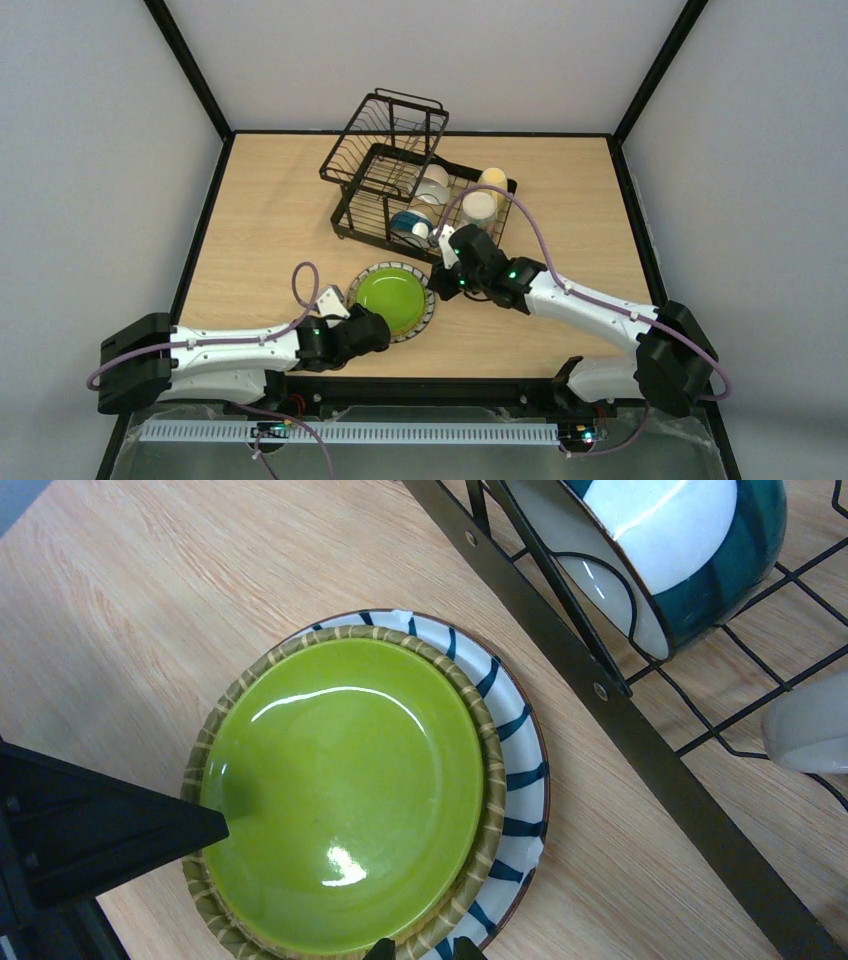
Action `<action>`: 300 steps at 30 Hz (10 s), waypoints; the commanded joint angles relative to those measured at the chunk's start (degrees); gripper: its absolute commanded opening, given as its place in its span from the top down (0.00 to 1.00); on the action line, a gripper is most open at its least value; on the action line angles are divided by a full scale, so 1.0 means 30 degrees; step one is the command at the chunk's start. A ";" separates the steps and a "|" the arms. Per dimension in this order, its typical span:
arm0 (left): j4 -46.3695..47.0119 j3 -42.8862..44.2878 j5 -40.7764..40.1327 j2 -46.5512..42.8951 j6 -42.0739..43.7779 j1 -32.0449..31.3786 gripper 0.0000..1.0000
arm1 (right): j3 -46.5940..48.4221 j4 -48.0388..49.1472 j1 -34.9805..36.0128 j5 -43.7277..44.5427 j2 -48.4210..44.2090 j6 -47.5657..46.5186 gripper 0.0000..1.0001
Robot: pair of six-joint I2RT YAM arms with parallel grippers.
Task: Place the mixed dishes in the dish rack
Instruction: Grab the plate from the plate, then pass from the left arm to the right, then insert the plate into the dish rack.
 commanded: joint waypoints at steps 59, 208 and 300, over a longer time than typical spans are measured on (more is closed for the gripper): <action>0.0597 0.1005 -0.3988 0.1972 0.0112 -0.0693 0.98 | -0.0916 0.0025 0.0112 0.0373 -0.1935 -0.0371 0.77; -0.0481 0.2916 -0.0379 -0.9359 0.8751 -0.0839 0.93 | -0.4757 0.8334 -0.0010 -0.4350 -0.5311 0.4572 0.77; -0.0562 0.3436 -0.1977 -0.8974 1.9042 0.1417 0.14 | 2.2772 0.6850 -0.7771 -0.6809 1.4526 -1.4977 1.00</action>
